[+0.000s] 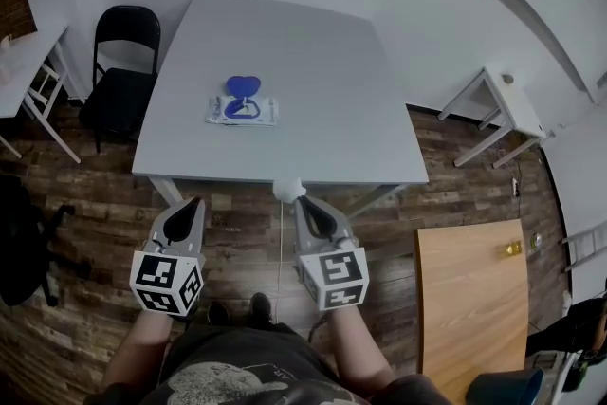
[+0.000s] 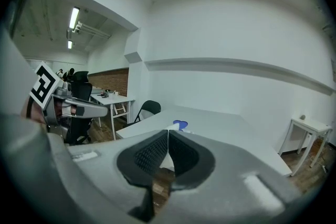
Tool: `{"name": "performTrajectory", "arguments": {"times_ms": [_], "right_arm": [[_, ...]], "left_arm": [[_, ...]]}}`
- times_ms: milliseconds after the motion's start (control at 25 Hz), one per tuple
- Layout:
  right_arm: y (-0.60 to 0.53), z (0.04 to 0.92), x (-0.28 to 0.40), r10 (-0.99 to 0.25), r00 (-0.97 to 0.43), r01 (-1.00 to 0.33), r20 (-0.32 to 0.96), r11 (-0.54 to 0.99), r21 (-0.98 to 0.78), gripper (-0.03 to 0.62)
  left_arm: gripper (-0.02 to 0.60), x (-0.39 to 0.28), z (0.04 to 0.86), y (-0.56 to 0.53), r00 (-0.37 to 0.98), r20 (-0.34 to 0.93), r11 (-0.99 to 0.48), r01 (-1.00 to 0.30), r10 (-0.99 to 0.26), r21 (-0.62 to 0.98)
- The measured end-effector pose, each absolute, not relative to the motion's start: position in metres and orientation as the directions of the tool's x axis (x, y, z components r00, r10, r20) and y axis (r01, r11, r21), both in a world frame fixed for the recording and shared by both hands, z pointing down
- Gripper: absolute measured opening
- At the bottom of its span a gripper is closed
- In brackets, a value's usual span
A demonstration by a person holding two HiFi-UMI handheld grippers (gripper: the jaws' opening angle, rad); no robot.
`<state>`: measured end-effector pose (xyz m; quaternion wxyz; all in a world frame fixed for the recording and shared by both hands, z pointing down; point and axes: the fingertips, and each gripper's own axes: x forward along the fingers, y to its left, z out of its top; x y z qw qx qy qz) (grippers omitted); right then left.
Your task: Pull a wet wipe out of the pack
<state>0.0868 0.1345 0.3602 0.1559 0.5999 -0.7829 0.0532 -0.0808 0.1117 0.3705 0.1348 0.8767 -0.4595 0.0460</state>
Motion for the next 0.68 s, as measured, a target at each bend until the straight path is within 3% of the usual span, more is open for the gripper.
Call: {"name": "performTrajectory", "arguments": {"times_ms": [680], "right_arm": [[0.134,0.362,0.080,-0.921,-0.220,-0.959,0.321,0.265,0.104,-0.002]], "left_arm": [[0.018,-0.095,0.372,0.104,0.569,0.209,-0.533,-0.821,-0.796,0.205]]}}
